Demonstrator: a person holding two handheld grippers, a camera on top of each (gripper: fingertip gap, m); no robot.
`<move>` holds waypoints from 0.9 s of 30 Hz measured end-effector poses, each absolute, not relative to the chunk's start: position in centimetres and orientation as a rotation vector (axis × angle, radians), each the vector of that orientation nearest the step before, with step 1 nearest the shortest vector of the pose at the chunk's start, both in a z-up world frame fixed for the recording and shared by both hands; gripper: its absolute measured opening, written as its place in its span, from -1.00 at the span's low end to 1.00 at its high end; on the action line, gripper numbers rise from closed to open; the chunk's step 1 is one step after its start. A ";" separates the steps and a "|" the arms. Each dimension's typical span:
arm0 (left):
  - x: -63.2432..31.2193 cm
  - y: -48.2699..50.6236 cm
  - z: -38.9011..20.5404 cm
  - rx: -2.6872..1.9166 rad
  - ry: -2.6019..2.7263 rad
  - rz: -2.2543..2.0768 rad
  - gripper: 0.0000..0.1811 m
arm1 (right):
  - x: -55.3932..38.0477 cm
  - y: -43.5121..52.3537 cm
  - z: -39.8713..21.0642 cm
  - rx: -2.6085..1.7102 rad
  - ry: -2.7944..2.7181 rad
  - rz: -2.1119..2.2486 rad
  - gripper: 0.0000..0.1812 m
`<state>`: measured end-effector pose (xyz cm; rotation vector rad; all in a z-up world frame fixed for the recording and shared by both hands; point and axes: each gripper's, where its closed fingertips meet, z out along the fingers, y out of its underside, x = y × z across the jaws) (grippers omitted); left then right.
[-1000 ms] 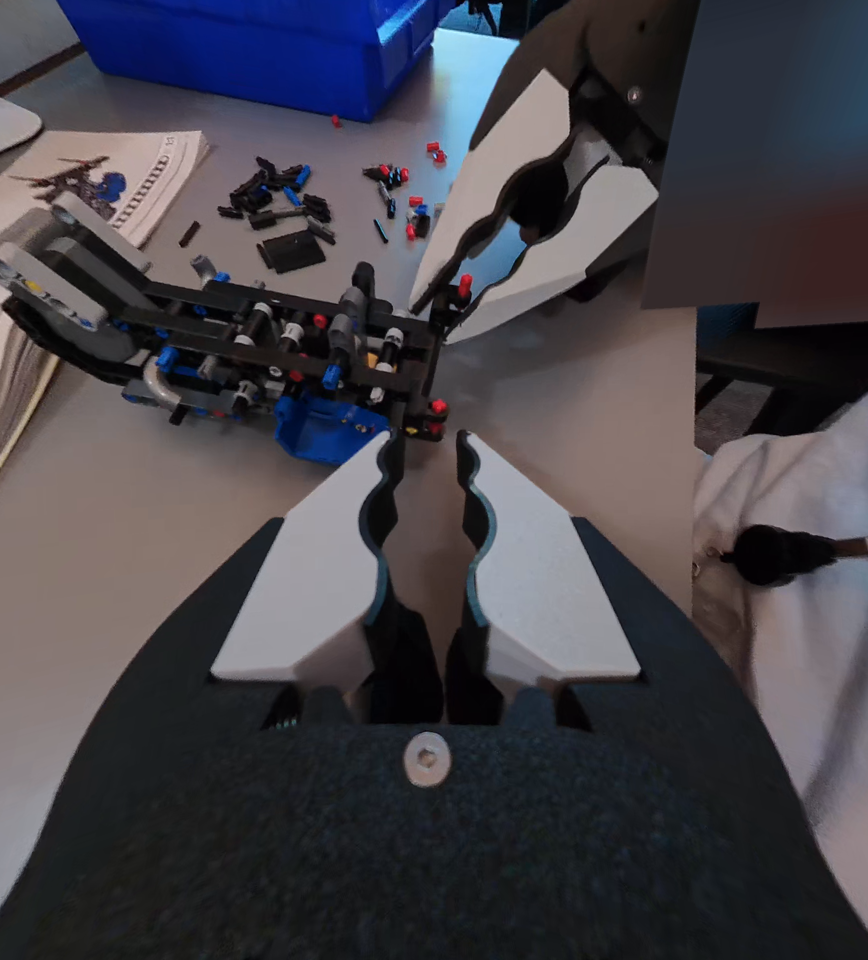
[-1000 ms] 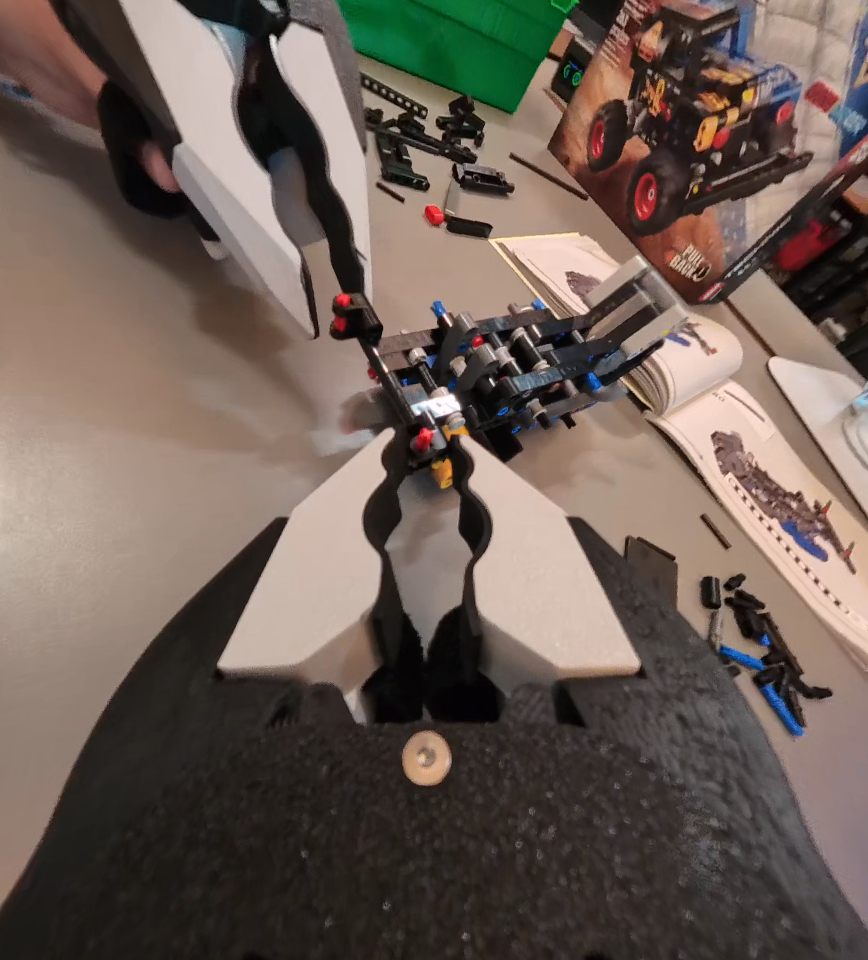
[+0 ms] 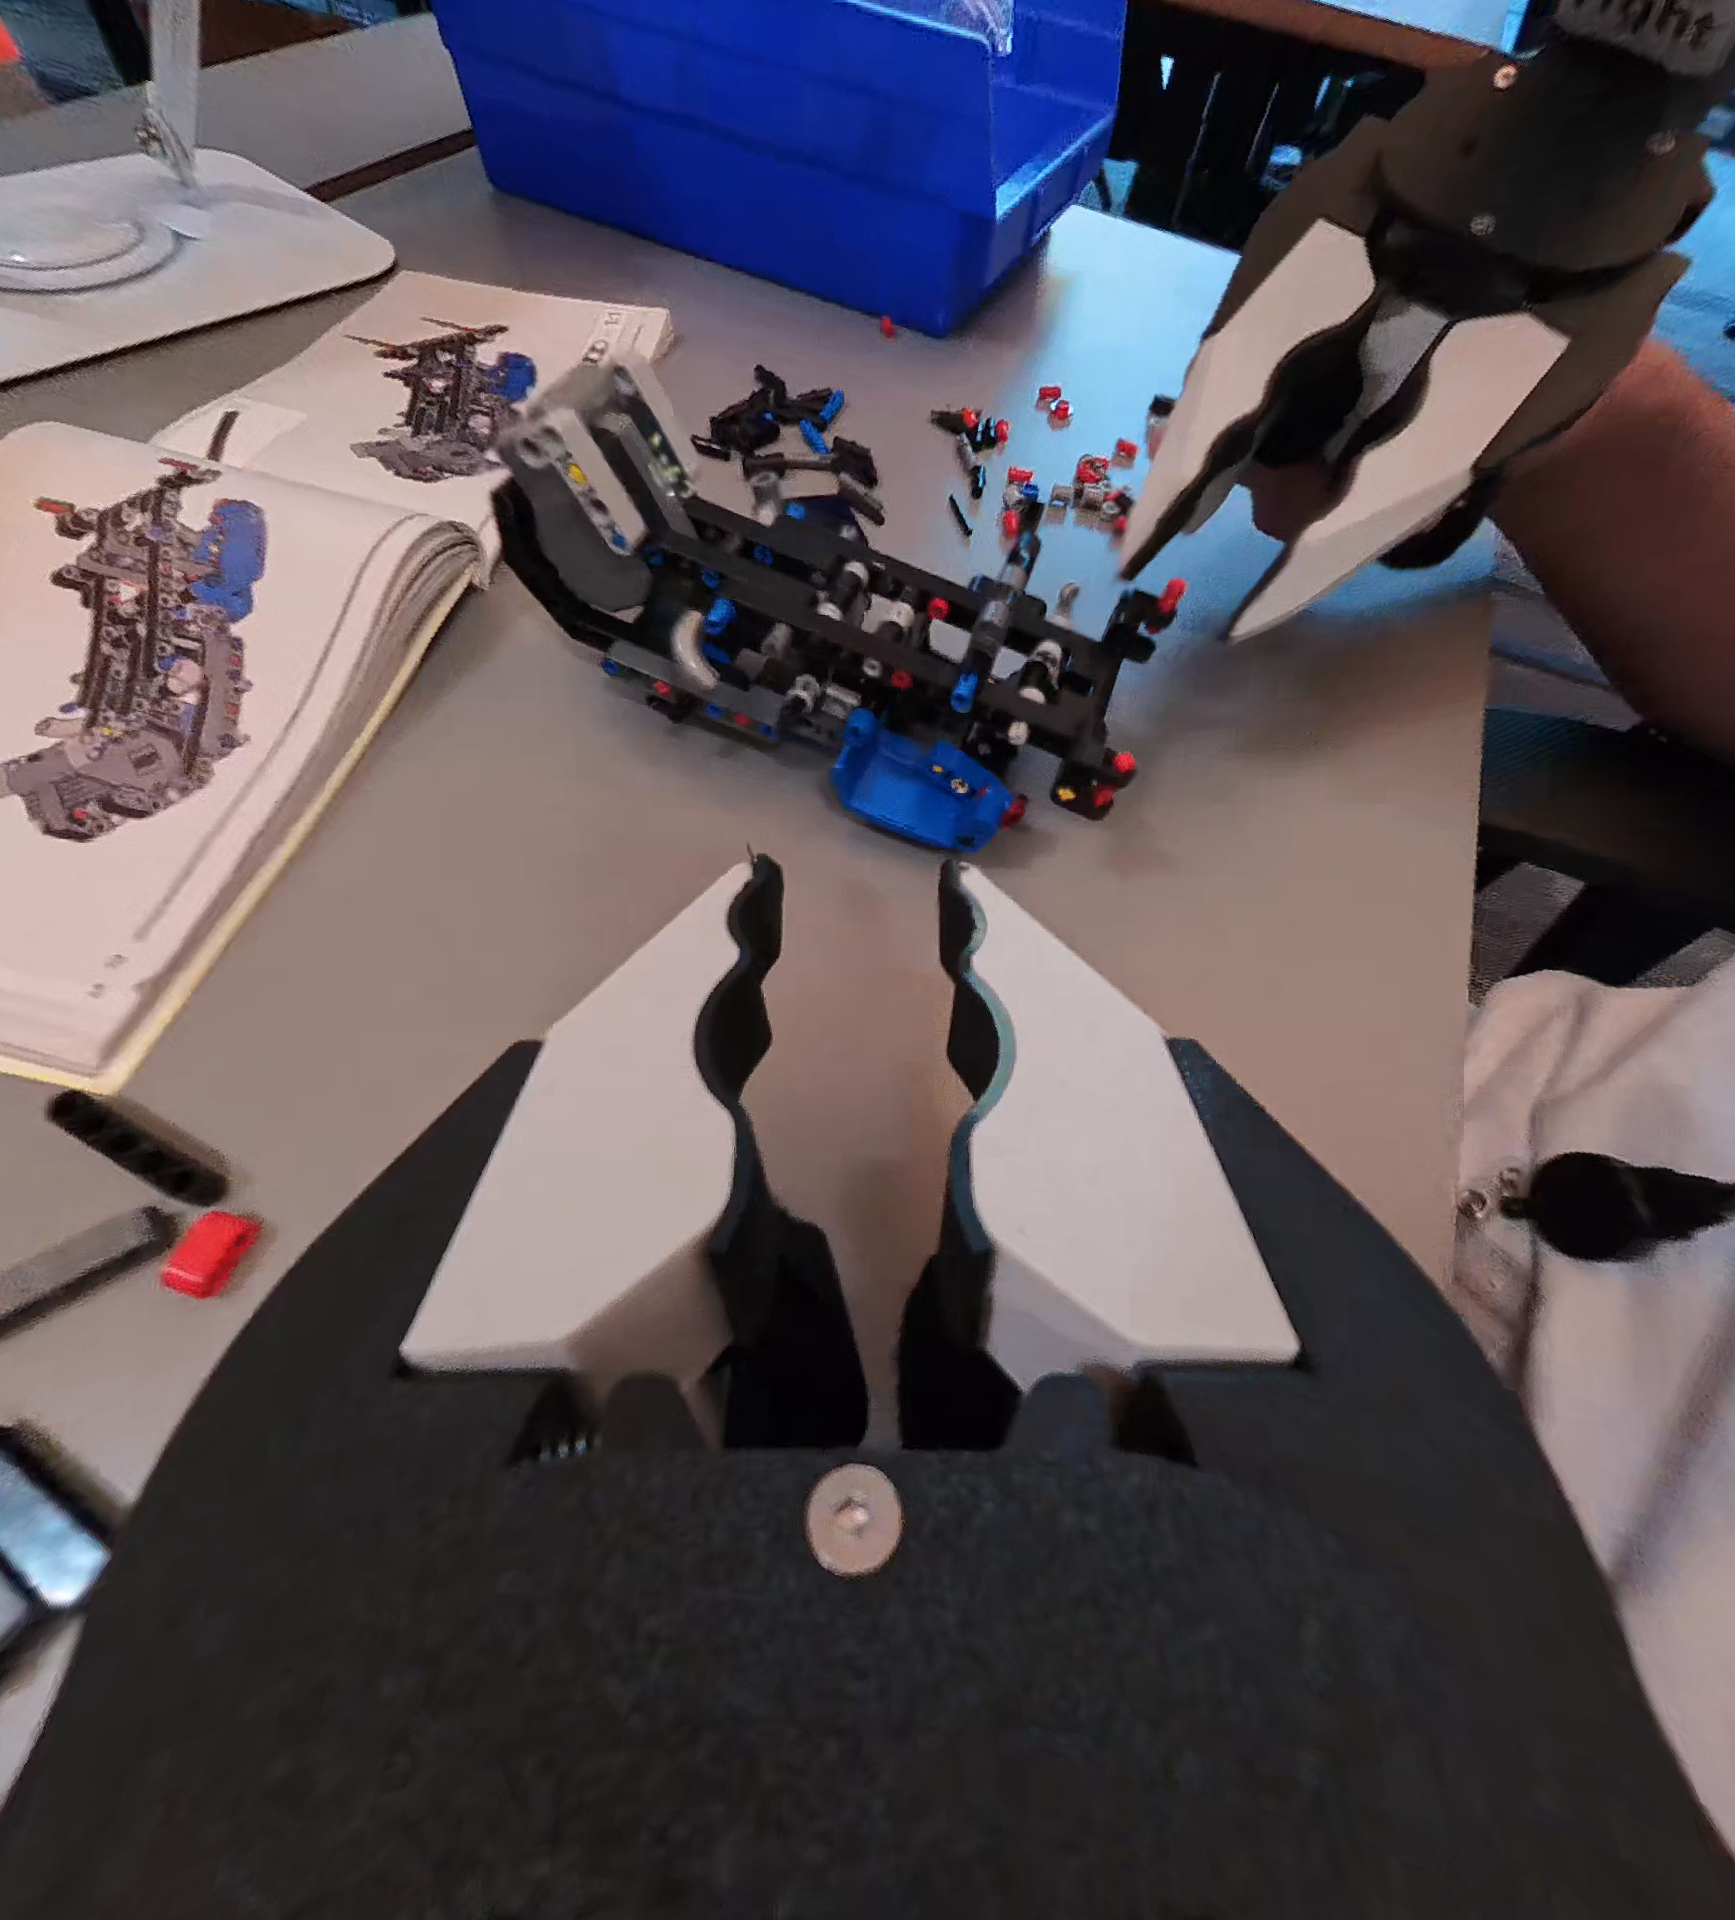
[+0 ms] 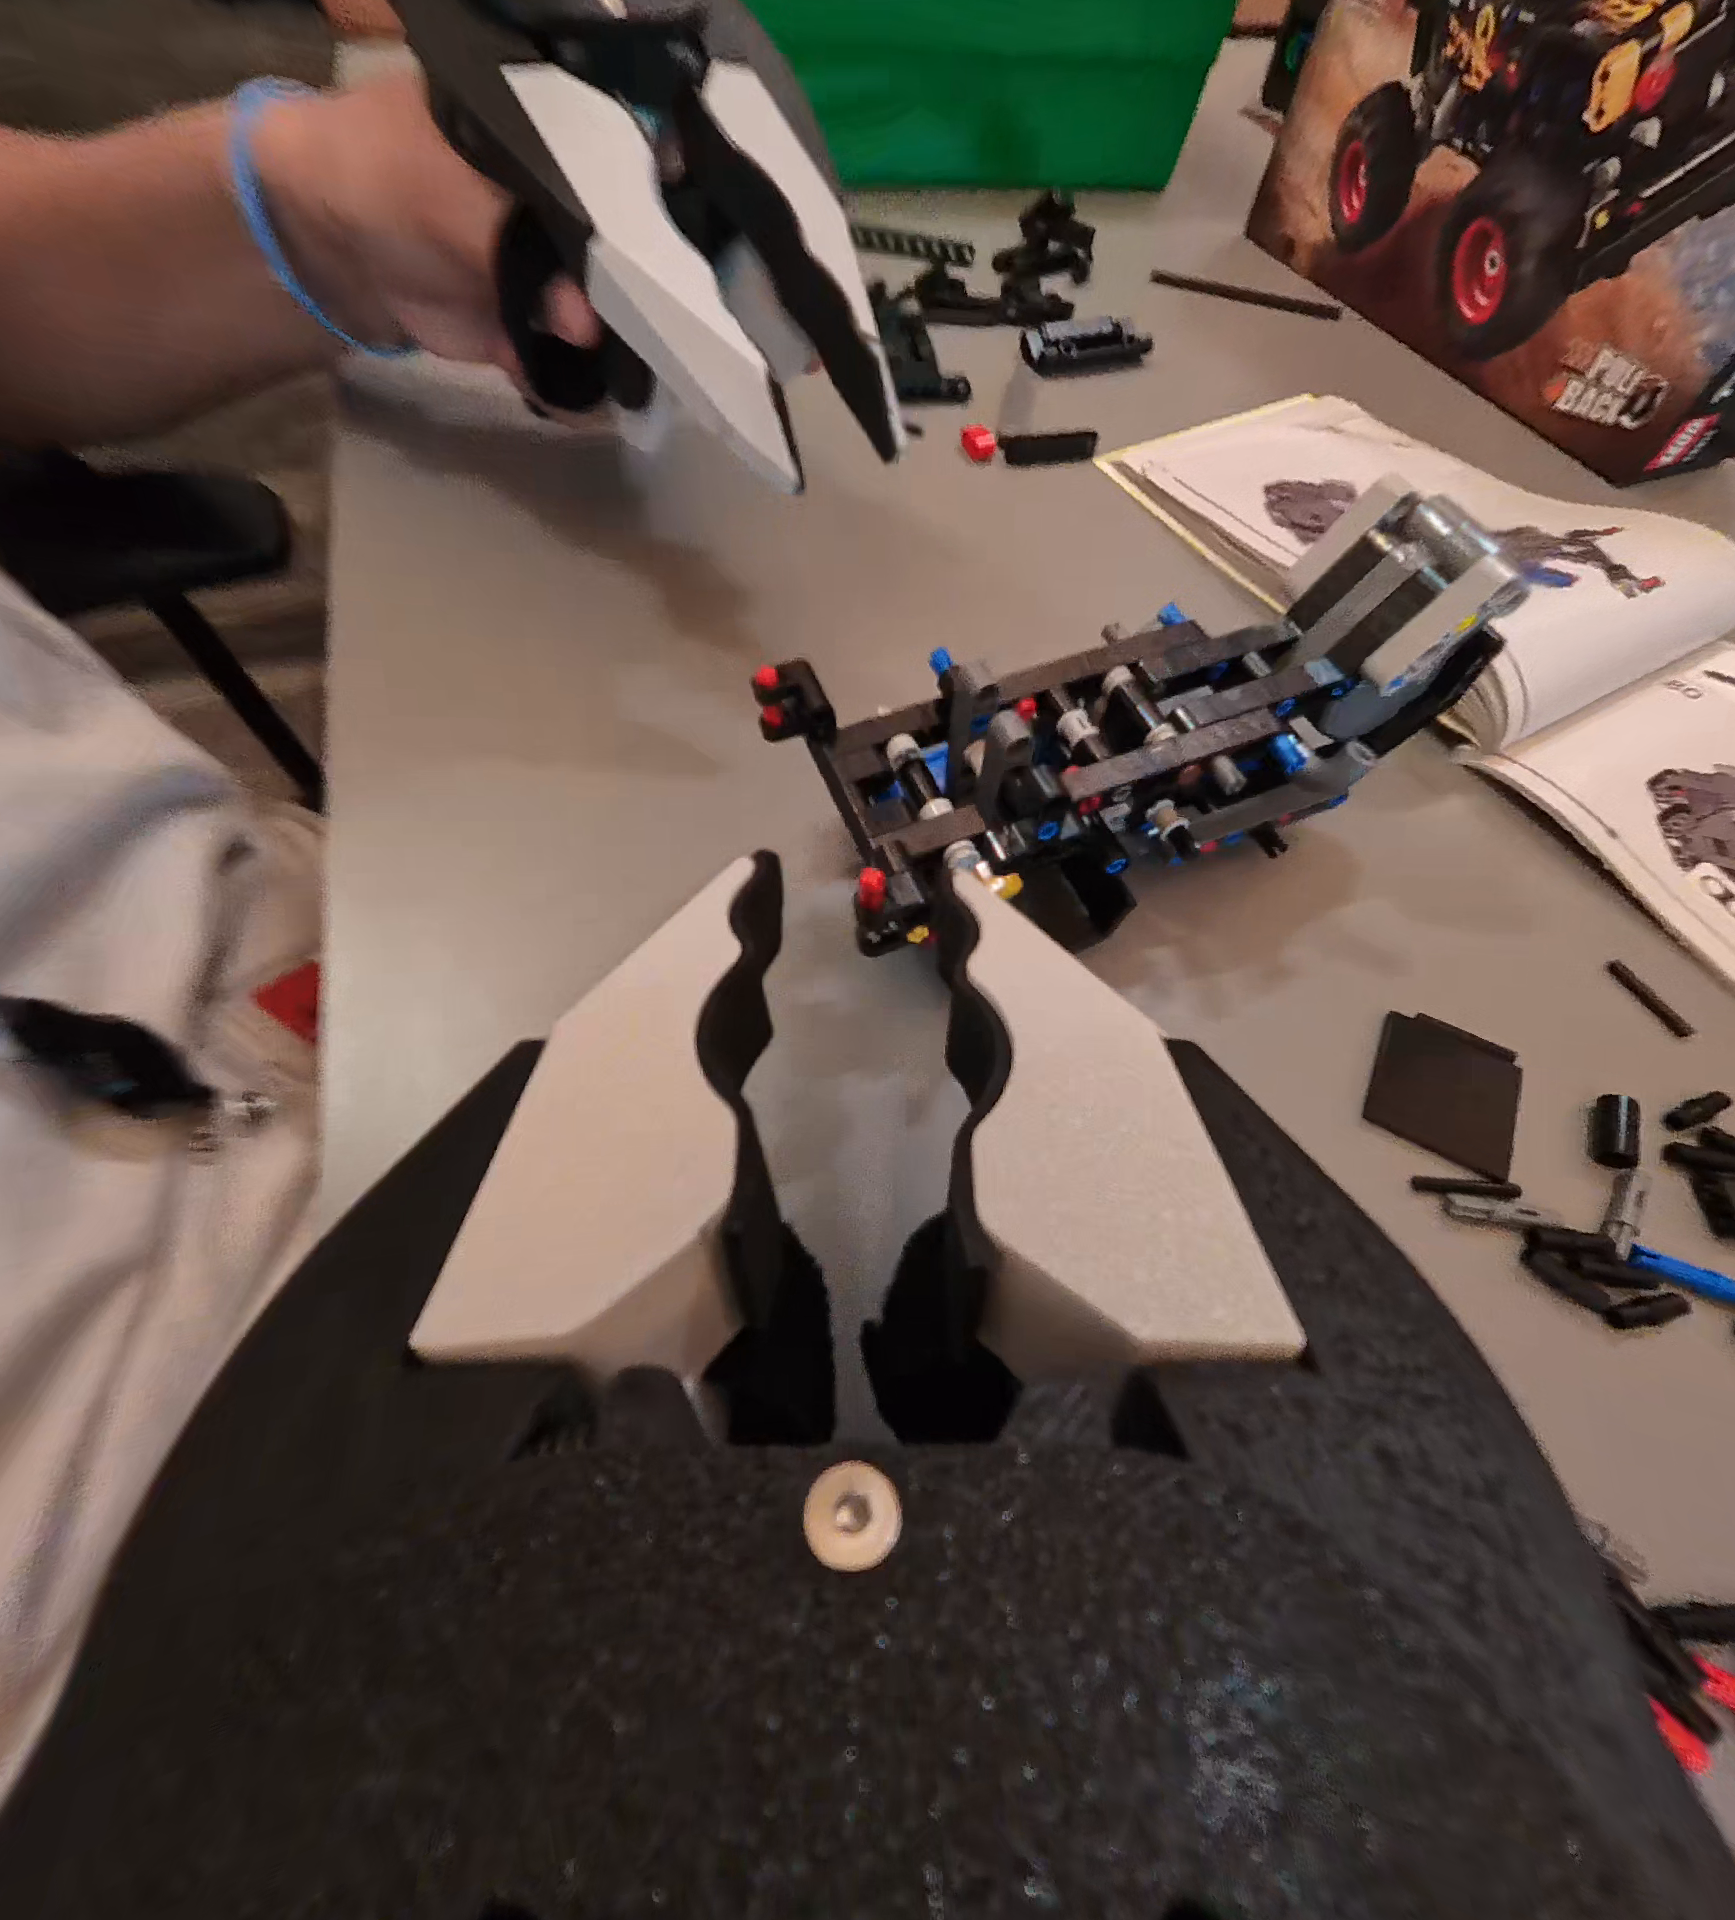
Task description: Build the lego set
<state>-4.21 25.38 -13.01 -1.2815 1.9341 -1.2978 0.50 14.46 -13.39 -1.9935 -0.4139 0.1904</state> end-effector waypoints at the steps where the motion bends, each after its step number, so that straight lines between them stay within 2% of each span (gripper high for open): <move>1: -4.0 25.9 -12.6 -1.274 1.943 -1.298 -0.69 | 0.6 14.1 -12.4 -1.969 -0.407 0.243 -0.68; 6: -1.1 27.5 -9.7 -1.150 1.976 -1.357 -0.69 | 10.8 15.8 -7.8 -1.943 -0.246 -0.017 -0.74; 10: 1.7 26.8 -10.1 -1.028 1.989 -1.391 -0.70 | 21.5 18.2 -9.7 -2.079 -0.008 -0.302 -0.66; 15: 2.1 26.4 -12.1 -1.073 1.951 -1.490 -0.72 | 22.5 18.5 -11.9 -2.021 0.102 -0.267 -0.72; 27: 0.9 25.8 -12.2 -1.009 2.014 -1.536 -0.77 | 22.0 18.5 -12.6 -1.996 0.094 -0.253 -0.83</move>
